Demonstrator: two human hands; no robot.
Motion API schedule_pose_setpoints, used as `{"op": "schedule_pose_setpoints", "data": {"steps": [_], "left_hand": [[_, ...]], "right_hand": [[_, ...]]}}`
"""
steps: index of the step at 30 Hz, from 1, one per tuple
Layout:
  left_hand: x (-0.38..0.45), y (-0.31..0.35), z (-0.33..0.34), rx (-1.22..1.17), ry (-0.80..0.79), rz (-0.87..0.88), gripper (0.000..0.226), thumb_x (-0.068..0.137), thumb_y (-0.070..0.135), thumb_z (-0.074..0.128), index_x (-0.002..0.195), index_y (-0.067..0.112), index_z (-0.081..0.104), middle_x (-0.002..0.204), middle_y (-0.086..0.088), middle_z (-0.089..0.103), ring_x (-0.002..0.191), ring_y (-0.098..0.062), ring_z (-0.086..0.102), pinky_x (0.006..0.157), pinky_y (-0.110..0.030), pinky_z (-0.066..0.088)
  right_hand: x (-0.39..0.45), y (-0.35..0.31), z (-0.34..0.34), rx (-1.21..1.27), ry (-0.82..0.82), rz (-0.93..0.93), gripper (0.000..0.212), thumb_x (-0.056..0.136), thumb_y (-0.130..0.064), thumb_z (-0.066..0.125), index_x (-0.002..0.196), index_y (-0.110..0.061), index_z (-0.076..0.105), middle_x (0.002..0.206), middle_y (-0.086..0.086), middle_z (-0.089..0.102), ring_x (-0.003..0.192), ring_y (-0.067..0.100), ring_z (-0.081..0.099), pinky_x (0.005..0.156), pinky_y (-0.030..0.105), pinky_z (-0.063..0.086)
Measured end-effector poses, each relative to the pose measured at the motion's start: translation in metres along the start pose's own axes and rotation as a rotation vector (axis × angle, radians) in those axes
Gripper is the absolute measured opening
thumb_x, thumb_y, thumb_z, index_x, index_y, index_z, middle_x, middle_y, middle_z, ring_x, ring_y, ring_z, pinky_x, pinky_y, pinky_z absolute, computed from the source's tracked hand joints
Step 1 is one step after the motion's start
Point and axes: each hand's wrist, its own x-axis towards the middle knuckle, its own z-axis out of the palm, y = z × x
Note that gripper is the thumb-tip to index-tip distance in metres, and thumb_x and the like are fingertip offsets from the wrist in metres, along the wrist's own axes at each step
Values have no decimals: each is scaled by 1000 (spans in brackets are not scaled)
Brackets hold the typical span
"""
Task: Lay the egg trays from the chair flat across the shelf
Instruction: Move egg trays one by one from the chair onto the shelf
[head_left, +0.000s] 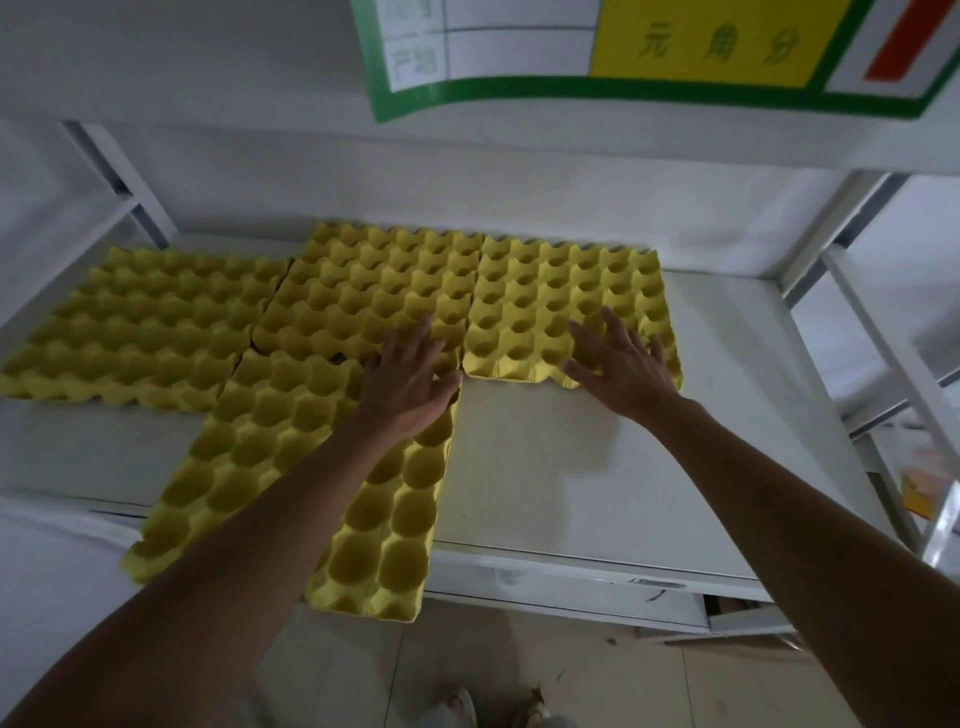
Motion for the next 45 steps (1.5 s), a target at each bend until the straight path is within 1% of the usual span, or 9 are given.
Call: {"op": "schedule_pose_setpoints", "data": {"steps": [4, 7, 11, 15, 24, 29, 33, 38, 45], "left_hand": [[0, 5, -4, 62, 58, -17, 65, 93, 72, 23, 137, 30, 48, 169, 7, 18, 151, -30, 24, 111, -64, 34], [0, 6, -11, 72, 45, -8, 71, 92, 75, 21, 143, 30, 44, 168, 6, 21, 151, -31, 27, 112, -64, 33], [-18, 12, -31, 79, 7, 3, 83, 90, 80, 9, 156, 34, 27, 172, 7, 14, 157, -31, 15, 121, -63, 17], [-76, 15, -61, 123, 88, -100, 83, 90, 78, 9, 157, 33, 30, 172, 6, 15, 158, -27, 13, 123, -58, 14], [-365, 3, -97, 123, 211, -701, 66, 99, 64, 39, 155, 28, 41, 170, 2, 25, 157, -27, 21, 123, -52, 19], [-562, 26, -80, 16, 141, -1116, 68, 100, 66, 32, 155, 28, 38, 170, 1, 23, 158, -28, 16, 124, -51, 18], [-695, 45, -51, -44, 84, -1318, 69, 99, 66, 33, 154, 24, 39, 167, -3, 29, 155, -30, 22, 122, -51, 26], [-793, 54, -5, -102, -45, -1329, 63, 99, 61, 33, 147, 21, 46, 154, -6, 47, 140, -29, 43, 113, -46, 39], [-813, 23, 44, -247, -177, -1345, 62, 104, 51, 34, 151, 12, 41, 159, -11, 40, 146, -29, 37, 117, -46, 34]], "right_hand": [[-1, -6, -8, -22, -33, 16, 73, 94, -78, 33, 160, -51, 18, 175, 6, 2, 160, 31, 10, 125, 64, 5], [-4, -18, -21, -69, -17, -8, 76, 95, -74, 37, 162, -44, 20, 174, 8, 6, 160, 31, 8, 126, 63, 5], [-15, -50, -36, -76, 128, -205, 73, 99, -66, 33, 162, -30, 28, 171, 10, 21, 159, 29, 17, 127, 58, 11], [-23, -98, -41, -197, 47, -424, 68, 103, -59, 34, 162, -25, 31, 171, 9, 24, 159, 29, 19, 127, 54, 12], [-150, -231, -45, -250, -171, -897, 67, 108, -51, 33, 163, -14, 27, 171, 13, 19, 158, 32, 17, 126, 53, 14], [-266, -311, -26, -286, -234, -1171, 64, 109, -47, 34, 162, -12, 29, 170, 13, 22, 158, 30, 18, 127, 50, 14], [-356, -380, 14, -335, -284, -1354, 61, 109, -47, 30, 157, -8, 36, 164, 11, 34, 154, 28, 26, 126, 47, 17], [-453, -456, 76, -387, -430, -1498, 59, 110, -44, 30, 151, -4, 42, 157, 14, 43, 146, 30, 36, 120, 45, 29], [-500, -502, 135, -460, -619, -1413, 56, 109, -44, 33, 147, -4, 44, 154, 17, 43, 144, 35, 39, 114, 46, 38]]}}
